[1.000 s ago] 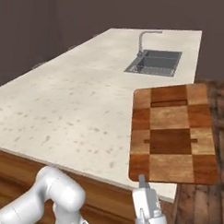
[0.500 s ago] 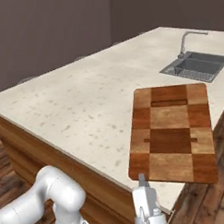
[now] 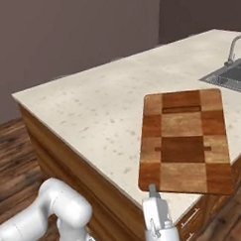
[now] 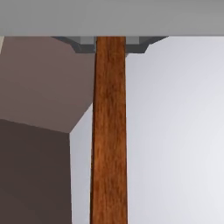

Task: Move the cutting board and knife to the sink. Then move spray from the cabinet to the counter.

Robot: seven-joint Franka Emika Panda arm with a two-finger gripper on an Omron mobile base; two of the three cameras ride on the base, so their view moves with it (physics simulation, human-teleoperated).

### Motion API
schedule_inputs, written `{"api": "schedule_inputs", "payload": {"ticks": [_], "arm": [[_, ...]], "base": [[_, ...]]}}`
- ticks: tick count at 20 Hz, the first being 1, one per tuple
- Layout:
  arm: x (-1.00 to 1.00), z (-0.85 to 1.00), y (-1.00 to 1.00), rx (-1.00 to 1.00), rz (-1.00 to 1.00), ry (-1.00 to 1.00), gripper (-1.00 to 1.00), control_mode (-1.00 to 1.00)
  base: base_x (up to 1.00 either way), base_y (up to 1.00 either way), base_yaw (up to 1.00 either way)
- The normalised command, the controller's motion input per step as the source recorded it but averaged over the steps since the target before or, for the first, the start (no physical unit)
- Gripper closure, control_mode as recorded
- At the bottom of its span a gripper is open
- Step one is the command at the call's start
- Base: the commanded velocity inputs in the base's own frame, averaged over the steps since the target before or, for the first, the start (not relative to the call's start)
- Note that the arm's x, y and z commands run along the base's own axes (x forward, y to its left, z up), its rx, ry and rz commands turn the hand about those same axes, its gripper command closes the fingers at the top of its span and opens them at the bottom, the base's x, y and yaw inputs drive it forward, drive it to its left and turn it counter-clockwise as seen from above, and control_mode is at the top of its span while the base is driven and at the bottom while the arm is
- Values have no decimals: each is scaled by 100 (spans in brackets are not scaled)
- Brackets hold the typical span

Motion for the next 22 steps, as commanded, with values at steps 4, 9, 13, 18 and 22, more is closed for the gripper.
{"api": "schedule_inputs", "payload": {"ticks": [4,9,13,18,22], "arm": [[0,0,0,0,0,0,100,100],[0,0,0,0,0,0,100,100],[0,0,0,0,0,0,100,100],[0,0,0,0,0,0,100,100],[0,0,0,0,0,0,100,100]], "base": [[-65,-100,29],[-93,-50,19],[-81,-51,20],[-36,-81,26],[0,-98,31]]}}
